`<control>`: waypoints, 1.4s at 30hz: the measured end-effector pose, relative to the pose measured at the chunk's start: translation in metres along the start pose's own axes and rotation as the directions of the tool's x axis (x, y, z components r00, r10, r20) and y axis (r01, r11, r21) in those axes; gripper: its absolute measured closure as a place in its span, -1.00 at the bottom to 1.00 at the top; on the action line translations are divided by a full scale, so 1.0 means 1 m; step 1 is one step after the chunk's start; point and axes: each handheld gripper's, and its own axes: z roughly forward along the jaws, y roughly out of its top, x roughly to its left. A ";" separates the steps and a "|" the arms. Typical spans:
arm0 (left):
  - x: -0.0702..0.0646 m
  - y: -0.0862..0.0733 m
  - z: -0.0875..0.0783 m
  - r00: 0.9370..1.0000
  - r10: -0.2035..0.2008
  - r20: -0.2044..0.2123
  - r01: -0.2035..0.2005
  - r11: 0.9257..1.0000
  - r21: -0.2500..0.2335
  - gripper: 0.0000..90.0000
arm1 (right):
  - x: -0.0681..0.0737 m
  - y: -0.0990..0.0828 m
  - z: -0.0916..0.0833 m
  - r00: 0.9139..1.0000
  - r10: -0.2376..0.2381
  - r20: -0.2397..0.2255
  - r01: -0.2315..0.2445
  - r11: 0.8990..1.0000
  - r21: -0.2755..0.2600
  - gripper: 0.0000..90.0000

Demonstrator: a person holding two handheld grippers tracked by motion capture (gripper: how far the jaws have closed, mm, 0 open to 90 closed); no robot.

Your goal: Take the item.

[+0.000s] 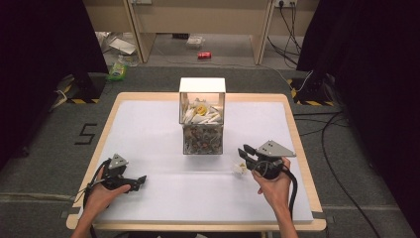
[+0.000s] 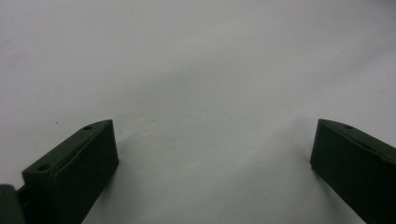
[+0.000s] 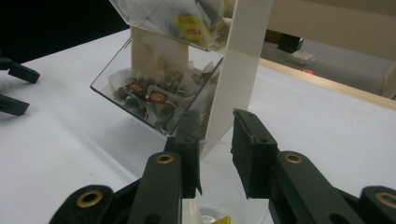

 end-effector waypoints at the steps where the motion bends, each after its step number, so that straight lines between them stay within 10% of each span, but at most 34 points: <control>1: 0.000 0.000 0.000 1.000 0.000 0.000 0.000 1.000 0.000 -1.00 | 0.000 0.001 -0.001 1.000 0.001 -0.001 -0.001 1.000 -0.004 0.56; 42: 0.000 0.000 0.000 1.000 0.000 0.001 0.000 1.000 -0.001 -1.00 | -0.018 -0.015 -0.019 0.993 0.096 0.063 -0.099 0.993 0.057 -0.53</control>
